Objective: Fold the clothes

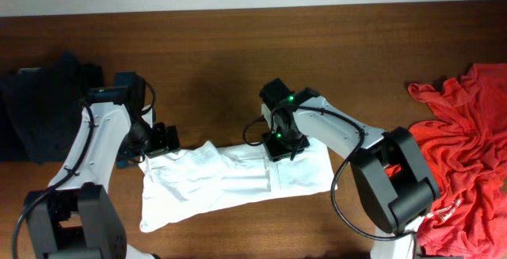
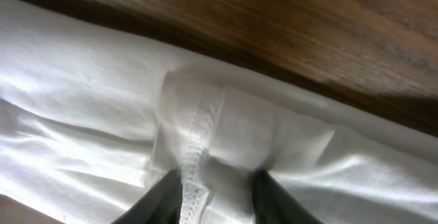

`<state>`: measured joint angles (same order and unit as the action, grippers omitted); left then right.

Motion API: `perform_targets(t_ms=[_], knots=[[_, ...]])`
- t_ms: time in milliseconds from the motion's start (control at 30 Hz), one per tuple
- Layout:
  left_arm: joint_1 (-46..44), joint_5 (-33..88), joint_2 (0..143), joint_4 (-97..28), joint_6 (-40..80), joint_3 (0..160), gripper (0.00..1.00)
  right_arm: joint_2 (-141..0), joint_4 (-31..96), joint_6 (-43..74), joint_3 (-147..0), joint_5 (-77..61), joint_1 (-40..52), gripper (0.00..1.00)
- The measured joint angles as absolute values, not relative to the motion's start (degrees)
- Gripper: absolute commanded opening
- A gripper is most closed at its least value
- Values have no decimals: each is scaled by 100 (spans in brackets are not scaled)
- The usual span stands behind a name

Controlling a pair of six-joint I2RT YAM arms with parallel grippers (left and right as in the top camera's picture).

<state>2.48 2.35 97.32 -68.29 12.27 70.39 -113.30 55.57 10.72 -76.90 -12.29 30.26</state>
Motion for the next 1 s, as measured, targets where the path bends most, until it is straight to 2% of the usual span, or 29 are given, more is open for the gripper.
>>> perform_targets(t_ms=[133,233,367,400,500,567,600,700,833,1000], knots=[[250,-211,9727,-6932,1227,6971,99,-10578,6657,1271,-8254,-576,2423,38],[250,-309,9717,-6401,1229,6431,99,-10009,7140,1334,-8361,-395,1831,38],[250,-329,9717,-5612,1278,5446,98,-9959,7384,1339,-8372,-329,1479,38],[250,-235,9717,-5330,1295,5258,91,-9959,7393,1332,-8372,-320,1437,38],[279,233,9557,-4661,1271,4939,63,-9959,7400,1334,-8372,-301,1433,38],[287,440,9378,-4327,1288,4744,23,-9959,7422,1332,-8372,-298,1433,38],[294,510,9336,-4257,1286,4694,14,-9959,7439,1337,-8372,-298,1433,38],[296,972,9325,-4095,1260,4617,5,-9959,7461,1334,-8372,-298,1433,38],[340,941,9461,-4425,1253,4860,4,-9959,7481,1334,-8374,-263,1428,41],[668,30,9671,-5782,1247,6523,4,-9959,7500,1310,-8374,110,1035,41]])
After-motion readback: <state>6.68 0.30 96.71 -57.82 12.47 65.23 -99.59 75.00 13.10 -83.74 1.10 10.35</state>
